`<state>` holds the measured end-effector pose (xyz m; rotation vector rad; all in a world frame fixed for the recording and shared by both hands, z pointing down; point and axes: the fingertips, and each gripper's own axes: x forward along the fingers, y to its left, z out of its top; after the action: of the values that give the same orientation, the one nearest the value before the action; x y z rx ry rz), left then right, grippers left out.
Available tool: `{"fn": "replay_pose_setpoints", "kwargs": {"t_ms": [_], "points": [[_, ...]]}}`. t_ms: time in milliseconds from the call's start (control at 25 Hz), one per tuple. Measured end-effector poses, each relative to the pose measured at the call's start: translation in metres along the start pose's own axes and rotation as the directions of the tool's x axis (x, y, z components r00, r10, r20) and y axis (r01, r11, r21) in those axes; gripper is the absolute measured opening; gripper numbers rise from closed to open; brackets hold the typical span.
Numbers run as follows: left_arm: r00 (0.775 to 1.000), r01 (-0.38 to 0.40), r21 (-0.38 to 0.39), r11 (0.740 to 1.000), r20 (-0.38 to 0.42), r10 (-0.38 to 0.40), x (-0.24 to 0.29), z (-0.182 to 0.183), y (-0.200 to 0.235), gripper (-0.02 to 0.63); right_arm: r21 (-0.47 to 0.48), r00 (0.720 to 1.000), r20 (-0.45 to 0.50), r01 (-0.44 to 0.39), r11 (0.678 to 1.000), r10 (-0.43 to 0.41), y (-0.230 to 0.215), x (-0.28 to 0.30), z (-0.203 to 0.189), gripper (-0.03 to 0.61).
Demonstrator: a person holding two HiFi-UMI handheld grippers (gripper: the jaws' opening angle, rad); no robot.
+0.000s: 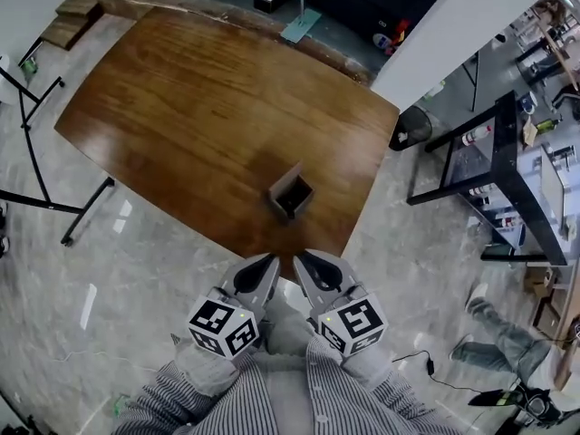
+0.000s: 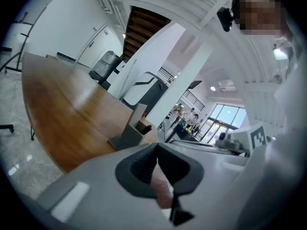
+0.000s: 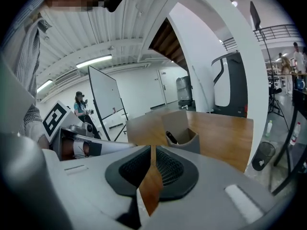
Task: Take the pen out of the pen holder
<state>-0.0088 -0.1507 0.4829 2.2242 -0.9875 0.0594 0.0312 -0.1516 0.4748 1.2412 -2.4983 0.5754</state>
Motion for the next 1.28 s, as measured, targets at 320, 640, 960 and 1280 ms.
{"fn": "replay_pose_setpoints", "kwargs": {"t_ms": [320, 640, 960, 1280], "points": [[1.0, -0.005, -0.021, 1.0, 0.005, 0.005, 0.022, 0.004, 0.02, 0.008, -0.079, 1.0, -0.01, 0.007, 0.997, -0.007, -0.021, 0.033, 0.004, 0.103], [1.0, -0.019, -0.064, 0.998, 0.006, 0.02, 0.028, 0.002, 0.037, 0.008, -0.222, 1.0, -0.022, 0.01, 0.975, -0.016, -0.032, 0.06, 0.011, 0.133], [1.0, -0.026, -0.088, 0.996, 0.005, 0.026, 0.032, 0.003, 0.044, 0.008, -0.308, 0.999, -0.013, 0.025, 0.951, -0.031, -0.035, 0.071, 0.013, 0.124], [0.999, -0.03, -0.093, 0.995, 0.008, 0.031, 0.033, 0.006, 0.044, 0.008, -0.348, 0.999, -0.004, 0.047, 0.936, -0.051, -0.037, 0.073, 0.018, 0.064]]}}
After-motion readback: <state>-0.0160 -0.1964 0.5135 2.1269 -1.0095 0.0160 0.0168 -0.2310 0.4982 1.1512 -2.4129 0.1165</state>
